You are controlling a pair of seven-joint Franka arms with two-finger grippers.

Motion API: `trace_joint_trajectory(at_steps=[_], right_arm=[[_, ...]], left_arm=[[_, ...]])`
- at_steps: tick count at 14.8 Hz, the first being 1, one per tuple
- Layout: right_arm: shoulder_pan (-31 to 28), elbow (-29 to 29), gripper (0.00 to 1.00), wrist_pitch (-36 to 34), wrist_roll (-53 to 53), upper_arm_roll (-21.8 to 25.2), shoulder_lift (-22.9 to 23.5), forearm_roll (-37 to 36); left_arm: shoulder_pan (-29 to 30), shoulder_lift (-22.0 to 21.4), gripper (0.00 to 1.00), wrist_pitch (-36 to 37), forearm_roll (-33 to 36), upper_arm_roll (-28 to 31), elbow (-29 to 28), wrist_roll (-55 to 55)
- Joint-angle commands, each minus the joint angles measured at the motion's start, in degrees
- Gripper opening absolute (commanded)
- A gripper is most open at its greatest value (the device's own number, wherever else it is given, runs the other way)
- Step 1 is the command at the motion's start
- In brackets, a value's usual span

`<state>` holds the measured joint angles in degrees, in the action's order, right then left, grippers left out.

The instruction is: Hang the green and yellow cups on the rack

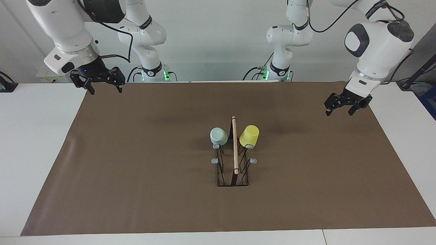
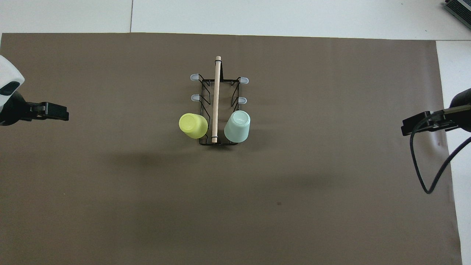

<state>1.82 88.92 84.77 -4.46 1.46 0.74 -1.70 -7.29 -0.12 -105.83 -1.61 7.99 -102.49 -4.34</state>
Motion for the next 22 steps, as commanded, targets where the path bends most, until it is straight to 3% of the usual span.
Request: trace_joint_trajectory(at_steps=[1, 5, 9, 17, 22], right_arm=[[-0.59, -0.59, 1.0, -0.93, 0.33, -0.41, 0.13, 0.29], [-0.59, -0.59, 1.0, -0.93, 0.33, -0.41, 0.13, 0.29], [-0.59, -0.59, 1.0, -0.93, 0.33, -0.41, 0.13, 0.29], [-0.59, -0.59, 1.0, -0.93, 0.33, -0.41, 0.13, 0.29], [-0.59, -0.59, 1.0, -0.93, 0.33, -0.41, 0.13, 0.29]], left_arm=[[3.58, 0.12, 1.0, 5.36, -0.33, -4.19, 5.0, -1.02], [6.76, 0.47, 1.0, 12.4, -0.32, -6.58, 11.08, -3.03], [6.94, -3.21, 1.0, 13.2, -0.41, -5.88, 7.4, -9.71], [6.06, -2.43, 1.0, 11.53, -0.41, -5.88, 8.79, -8.24], [4.13, -1.99, 1.0, 15.3, 0.37, -5.88, 11.34, -5.94]])
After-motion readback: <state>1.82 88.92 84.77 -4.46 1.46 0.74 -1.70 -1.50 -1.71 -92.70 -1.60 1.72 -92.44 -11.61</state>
